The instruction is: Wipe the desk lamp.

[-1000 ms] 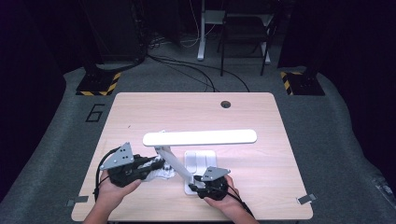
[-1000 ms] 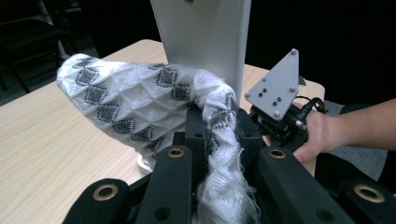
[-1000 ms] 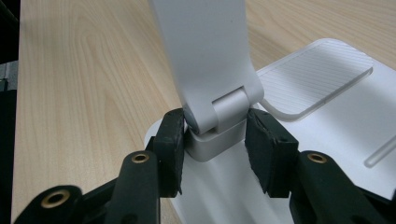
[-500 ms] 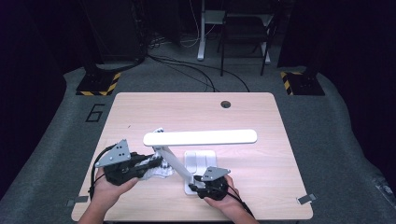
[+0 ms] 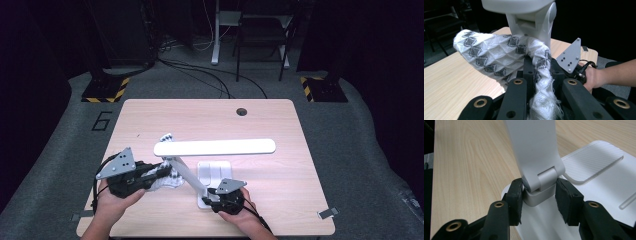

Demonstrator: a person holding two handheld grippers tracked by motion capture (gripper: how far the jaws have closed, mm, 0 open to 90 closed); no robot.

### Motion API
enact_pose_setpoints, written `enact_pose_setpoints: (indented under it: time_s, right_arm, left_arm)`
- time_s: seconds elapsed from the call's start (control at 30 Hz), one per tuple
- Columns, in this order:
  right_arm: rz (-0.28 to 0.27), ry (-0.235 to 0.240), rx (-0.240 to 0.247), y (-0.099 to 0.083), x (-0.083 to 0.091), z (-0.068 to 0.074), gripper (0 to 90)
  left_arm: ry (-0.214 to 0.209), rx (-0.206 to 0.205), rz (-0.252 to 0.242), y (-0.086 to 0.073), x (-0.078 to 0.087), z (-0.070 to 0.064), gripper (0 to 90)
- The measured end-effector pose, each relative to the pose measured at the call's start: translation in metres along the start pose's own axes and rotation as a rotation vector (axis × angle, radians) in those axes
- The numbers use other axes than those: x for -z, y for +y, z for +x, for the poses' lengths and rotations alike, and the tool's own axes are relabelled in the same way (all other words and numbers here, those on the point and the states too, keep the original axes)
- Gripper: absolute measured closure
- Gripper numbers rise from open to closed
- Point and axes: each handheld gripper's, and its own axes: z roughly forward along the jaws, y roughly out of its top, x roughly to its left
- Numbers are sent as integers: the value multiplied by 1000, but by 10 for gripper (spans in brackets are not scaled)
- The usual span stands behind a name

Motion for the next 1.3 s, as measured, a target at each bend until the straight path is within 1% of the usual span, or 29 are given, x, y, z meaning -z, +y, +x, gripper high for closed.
enact_pose_setpoints:
  time_s: [0.07,0.13,0.17,0.23,0.27,0.47,0.5,0.57,0.6,0.67,0.7,0.77,0.8,0.93,0.97,1.03,1.1,1.13,1.3]
  right_arm:
    - [0,0,0,0,0,0,578]
    - [0,0,0,0,0,0,578]
    - [0,0,0,0,0,0,578]
    - [0,0,-1,0,0,0,578]
    - [0,1,0,0,0,0,578]
    - [0,0,0,0,0,0,578]
    - [0,0,-2,0,0,0,578]
    - [-2,-2,2,0,0,0,578]
    - [0,0,-3,0,0,0,578]
    - [-1,-1,-1,0,0,0,578]
    - [-1,0,-1,0,0,0,578]
    - [-5,-2,11,0,0,-1,578]
    - [-5,-3,11,0,0,-1,578]
    - [-8,-2,15,0,-1,-2,579]
    - [-9,-3,6,0,-1,-1,579]
    - [-6,-1,4,0,-1,-1,579]
    - [-6,-1,4,0,-1,-1,579]
    - [-6,-2,6,0,-1,-1,579]
    - [-6,-4,7,1,-1,-1,579]
  left_arm:
    - [3,-10,-9,2,2,1,799]
    - [4,-10,-11,4,4,1,800]
    - [6,-3,-23,5,5,0,800]
    - [12,-15,-27,8,7,1,800]
    - [13,-7,-35,9,8,0,799]
    - [27,-20,-44,16,13,-1,800]
    - [28,-37,-43,17,13,-1,800]
    - [34,-37,-36,17,13,-1,799]
    - [33,-28,-39,17,13,-2,799]
    - [37,-27,-50,17,14,-2,799]
    - [44,-42,-50,17,15,-1,800]
    - [43,-25,-52,16,14,-1,800]
    - [47,-35,-51,17,14,0,799]
    - [44,-27,-58,17,13,0,799]
    - [42,-25,-59,17,13,0,799]
    - [35,-25,-61,17,13,1,798]
    - [34,-18,-61,16,13,1,798]
    - [29,-7,-67,16,13,1,798]
    - [32,-9,-65,15,13,0,797]
